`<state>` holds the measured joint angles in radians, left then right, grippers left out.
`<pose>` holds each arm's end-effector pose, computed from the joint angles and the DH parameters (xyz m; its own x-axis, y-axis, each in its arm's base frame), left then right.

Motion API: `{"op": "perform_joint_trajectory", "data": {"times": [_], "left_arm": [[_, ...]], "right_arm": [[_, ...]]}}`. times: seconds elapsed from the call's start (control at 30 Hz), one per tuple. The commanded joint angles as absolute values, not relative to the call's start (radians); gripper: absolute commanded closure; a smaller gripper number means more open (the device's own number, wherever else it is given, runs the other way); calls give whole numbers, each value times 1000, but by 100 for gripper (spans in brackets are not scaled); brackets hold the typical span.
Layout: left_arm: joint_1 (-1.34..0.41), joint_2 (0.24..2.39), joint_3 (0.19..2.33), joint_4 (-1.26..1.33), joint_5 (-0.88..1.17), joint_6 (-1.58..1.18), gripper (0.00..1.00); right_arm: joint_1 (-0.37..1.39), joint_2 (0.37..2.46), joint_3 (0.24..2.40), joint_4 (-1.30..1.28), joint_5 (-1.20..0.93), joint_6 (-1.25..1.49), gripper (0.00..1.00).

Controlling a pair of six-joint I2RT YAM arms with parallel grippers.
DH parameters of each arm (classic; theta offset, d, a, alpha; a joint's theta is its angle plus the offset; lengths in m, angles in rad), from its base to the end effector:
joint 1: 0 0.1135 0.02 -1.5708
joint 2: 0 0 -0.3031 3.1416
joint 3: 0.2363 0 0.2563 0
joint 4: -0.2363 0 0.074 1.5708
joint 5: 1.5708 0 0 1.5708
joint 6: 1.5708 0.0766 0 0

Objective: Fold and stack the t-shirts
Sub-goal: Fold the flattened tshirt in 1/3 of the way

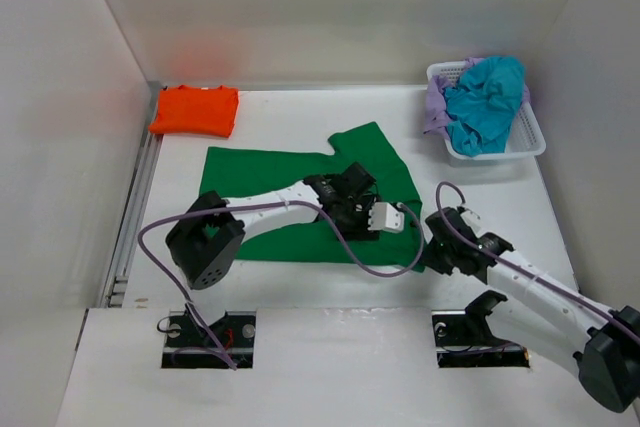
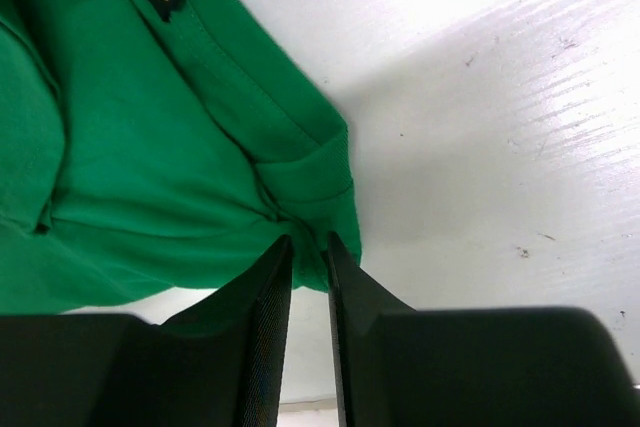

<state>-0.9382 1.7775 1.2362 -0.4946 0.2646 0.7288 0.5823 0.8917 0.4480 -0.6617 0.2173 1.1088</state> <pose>0.2216 -0.3361 0.2059 0.1915 0.8260 -0.5301 0.9782 -0.1166 0.1716 0.1320 0.0672 0.1636 -0.7411 0.5586 -0.3725 0.4648 0.8272 0.3159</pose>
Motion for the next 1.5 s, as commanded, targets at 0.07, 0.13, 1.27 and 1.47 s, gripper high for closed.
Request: {"op": "perform_joint_trajectory", "data": {"times": [0.07, 0.13, 1.27, 1.47], "left_arm": [[-963, 1831, 1307, -443, 290, 750, 52], [-967, 1851, 1308, -457, 290, 761, 54], [-759, 1957, 1443, -491, 267, 459, 75], [-732, 1956, 1433, -485, 184, 442, 72]], "right_arm": [[578, 842, 431, -652, 229, 1121, 74], [581, 825, 422, -657, 229, 1124, 74], [597, 885, 456, -672, 250, 1103, 76], [608, 864, 462, -699, 270, 1103, 61]]}}
